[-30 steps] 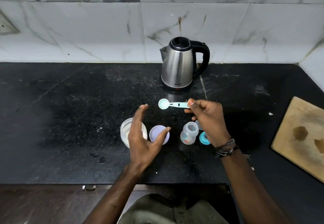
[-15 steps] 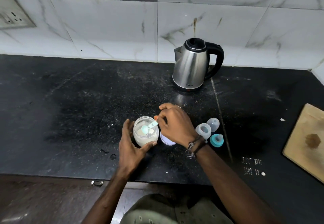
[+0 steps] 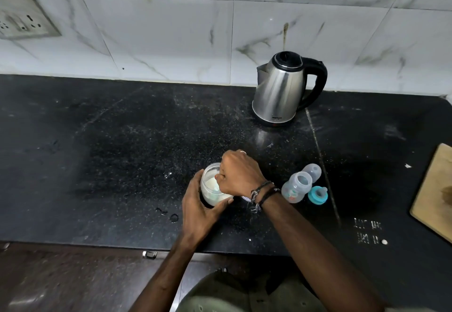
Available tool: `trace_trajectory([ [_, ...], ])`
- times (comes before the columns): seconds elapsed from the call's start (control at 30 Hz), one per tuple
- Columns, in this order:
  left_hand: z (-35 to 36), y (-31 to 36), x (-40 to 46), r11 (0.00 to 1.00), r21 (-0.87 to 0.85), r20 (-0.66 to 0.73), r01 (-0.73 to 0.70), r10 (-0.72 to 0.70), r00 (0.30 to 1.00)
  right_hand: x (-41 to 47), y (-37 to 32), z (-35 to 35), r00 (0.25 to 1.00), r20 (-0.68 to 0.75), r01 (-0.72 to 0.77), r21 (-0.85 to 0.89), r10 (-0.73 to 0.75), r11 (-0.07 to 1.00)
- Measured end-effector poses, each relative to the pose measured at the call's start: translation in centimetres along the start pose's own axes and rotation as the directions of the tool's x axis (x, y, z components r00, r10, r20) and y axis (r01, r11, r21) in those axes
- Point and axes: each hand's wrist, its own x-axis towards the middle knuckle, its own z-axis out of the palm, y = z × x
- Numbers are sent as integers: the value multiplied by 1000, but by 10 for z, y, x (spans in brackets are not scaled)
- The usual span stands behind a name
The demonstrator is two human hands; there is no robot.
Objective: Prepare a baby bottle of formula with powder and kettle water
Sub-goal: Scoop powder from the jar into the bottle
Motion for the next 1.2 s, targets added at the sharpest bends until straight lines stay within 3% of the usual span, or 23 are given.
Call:
trace_trajectory([
  [0.33,1,-1,0,1000,-13,4,-17,17,1000,4,-6,0,990,53,-132,4,132,991],
  [0.73,2,-5,2,1000,-5,22,-24,24,999,3,-8,-4,985,114,-121,-99,132,988],
  [1.2,0,2,1,1000,8,25,-28,28,999,6,-13,-5,995,60,-64,-227,80,972],
])
